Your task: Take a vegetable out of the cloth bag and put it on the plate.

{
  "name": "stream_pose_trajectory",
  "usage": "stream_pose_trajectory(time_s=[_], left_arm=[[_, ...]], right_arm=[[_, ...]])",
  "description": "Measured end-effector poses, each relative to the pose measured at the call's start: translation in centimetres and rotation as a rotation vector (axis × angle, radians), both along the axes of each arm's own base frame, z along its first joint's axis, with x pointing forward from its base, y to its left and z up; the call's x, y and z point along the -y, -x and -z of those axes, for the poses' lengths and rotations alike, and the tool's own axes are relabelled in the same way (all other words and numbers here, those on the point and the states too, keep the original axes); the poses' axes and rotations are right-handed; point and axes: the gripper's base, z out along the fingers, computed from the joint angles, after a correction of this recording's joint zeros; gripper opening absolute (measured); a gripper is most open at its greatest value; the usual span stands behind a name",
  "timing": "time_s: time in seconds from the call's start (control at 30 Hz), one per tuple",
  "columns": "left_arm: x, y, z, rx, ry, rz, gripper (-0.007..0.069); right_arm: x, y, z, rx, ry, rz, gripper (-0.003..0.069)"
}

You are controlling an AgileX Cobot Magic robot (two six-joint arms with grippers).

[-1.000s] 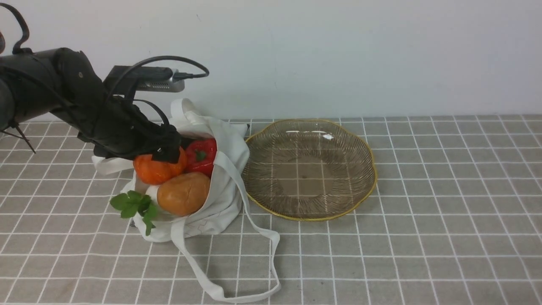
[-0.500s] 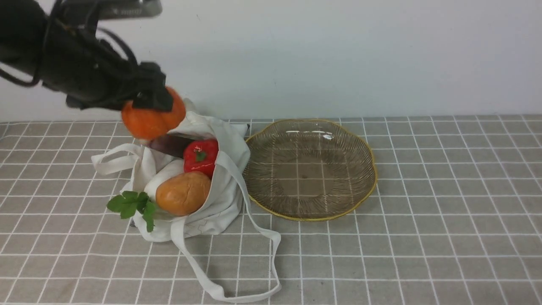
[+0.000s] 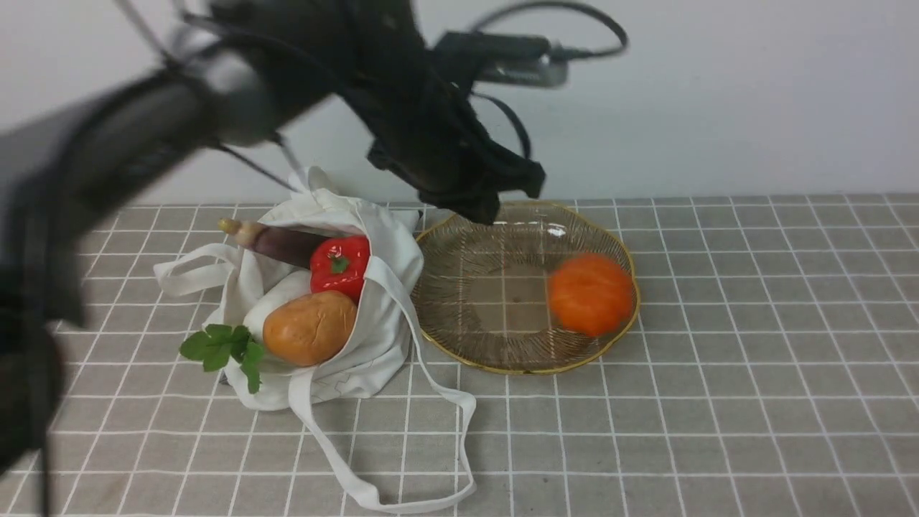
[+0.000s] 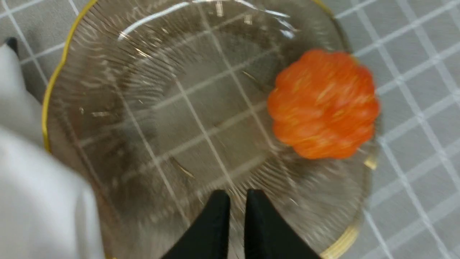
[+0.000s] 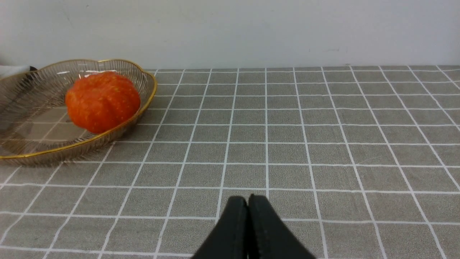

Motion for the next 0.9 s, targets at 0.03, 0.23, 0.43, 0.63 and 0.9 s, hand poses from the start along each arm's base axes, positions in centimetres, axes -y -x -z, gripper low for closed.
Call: stream_pose_trajectory(time_s=[0.03,0.23,0.43,0.63,0.9], left_arm=[[0.4,-0.4,0.7,0.002,-0.018,-0.002,0.0094],[2.4,-1.5,1.8,0.071,-0.086,0.0,0.0267],[2.2,-1.3,-0.9,0.122,-0.065,-0.003,0.0364],[-0.7,2.3,-9.9,0.213,-0.117,0.037,0.0252],[-5.7,9.3,-20.0,0.393,-0.095,0.037,0.0001]], right_arm=[[0.0,0.0,0.0,0.0,0.0,0.0,-0.0015],[0.0,0.0,0.0,0.0,0.0,0.0,-0.0015],[0.0,0.0,0.0,0.0,0.0,0.0,-0.0015],[0.0,0.0,0.0,0.0,0.0,0.0,-0.0015],[0.0,0.0,0.0,0.001,0.0,0.0,-0.0015]])
